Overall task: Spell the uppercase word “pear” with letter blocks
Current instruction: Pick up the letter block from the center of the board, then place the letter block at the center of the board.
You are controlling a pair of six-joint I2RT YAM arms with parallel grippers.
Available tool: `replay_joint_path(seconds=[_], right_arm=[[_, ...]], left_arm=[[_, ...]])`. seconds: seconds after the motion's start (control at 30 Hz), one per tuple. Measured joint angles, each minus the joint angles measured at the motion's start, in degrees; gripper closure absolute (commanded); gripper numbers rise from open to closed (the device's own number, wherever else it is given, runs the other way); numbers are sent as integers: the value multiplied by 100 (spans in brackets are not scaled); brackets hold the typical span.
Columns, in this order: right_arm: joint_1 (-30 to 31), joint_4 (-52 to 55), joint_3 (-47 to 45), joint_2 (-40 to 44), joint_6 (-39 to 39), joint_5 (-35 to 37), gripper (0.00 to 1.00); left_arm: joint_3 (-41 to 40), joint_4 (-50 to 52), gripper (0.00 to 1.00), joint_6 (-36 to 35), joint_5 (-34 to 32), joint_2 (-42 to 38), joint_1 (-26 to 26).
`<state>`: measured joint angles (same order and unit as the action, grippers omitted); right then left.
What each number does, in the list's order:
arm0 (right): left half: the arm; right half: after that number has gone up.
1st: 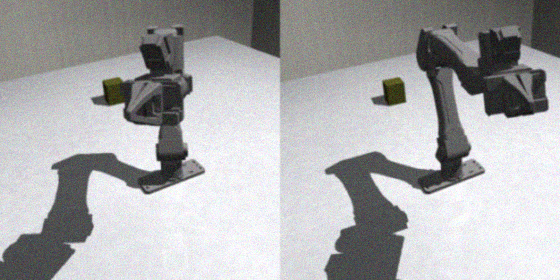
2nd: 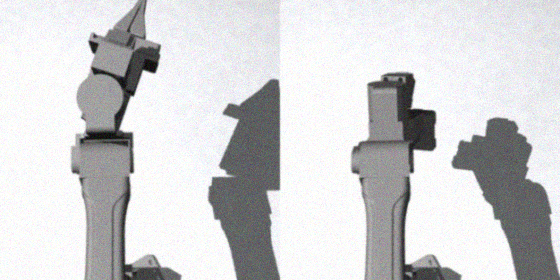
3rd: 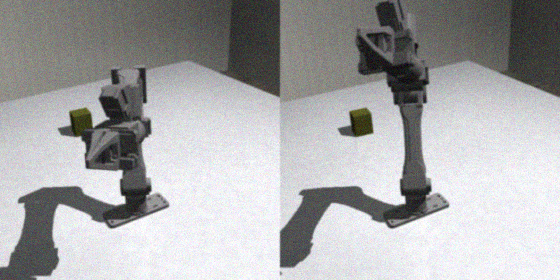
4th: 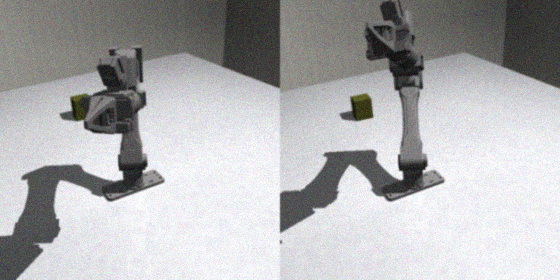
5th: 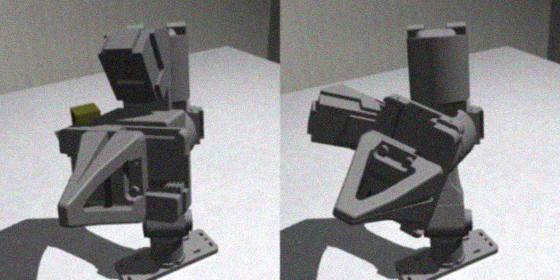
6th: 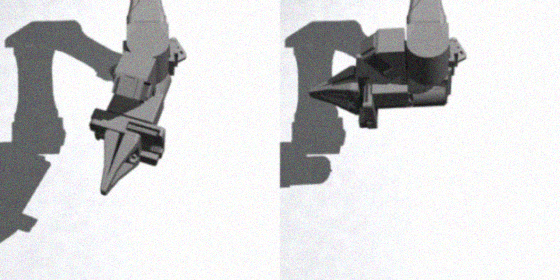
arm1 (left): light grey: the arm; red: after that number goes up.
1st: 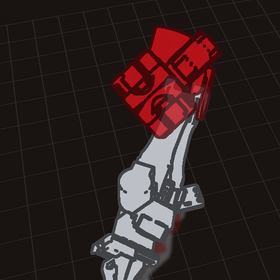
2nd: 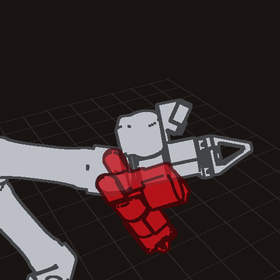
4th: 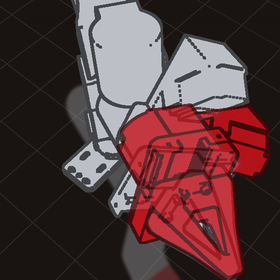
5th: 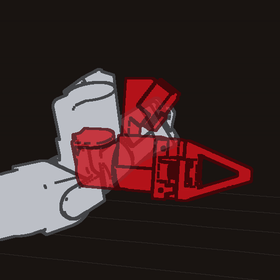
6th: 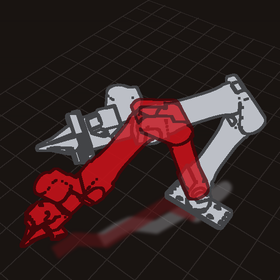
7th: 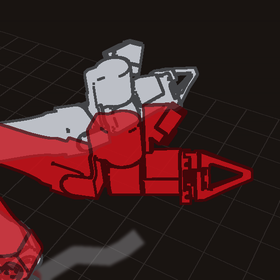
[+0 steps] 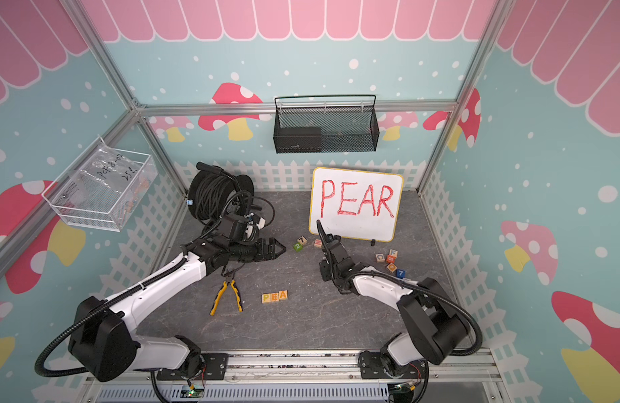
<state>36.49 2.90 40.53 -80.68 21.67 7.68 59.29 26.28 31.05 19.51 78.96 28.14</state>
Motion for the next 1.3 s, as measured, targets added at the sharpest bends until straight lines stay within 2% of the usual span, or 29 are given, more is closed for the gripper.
replay_joint_path(seconds=[0.2, 0.4, 0.5, 0.63, 0.87, 1.07, 1.3], right_arm=[[424, 107, -625, 949, -212, -485, 75], [866, 289, -1069, 1182, -98, -588, 75], [1239, 315, -1047, 1056, -46, -527, 76], [1755, 352, -820, 448, -48, -372, 76], [2028, 350, -463, -374, -210, -210, 76], [2063, 343, -348, -433, -450, -181, 70], [2063, 363, -295, -573, -518, -190, 49]], left_arm=[[0, -9, 4, 22, 96, 13, -17], [0, -44, 5, 66, 210, 175, -26], [0, -44, 5, 87, 236, 225, -26], [0, -46, 5, 92, 234, 227, -26], [0, -44, 5, 90, 223, 225, -63], [0, -44, 5, 92, 221, 221, -153], [0, -46, 5, 114, 232, 181, -227]])
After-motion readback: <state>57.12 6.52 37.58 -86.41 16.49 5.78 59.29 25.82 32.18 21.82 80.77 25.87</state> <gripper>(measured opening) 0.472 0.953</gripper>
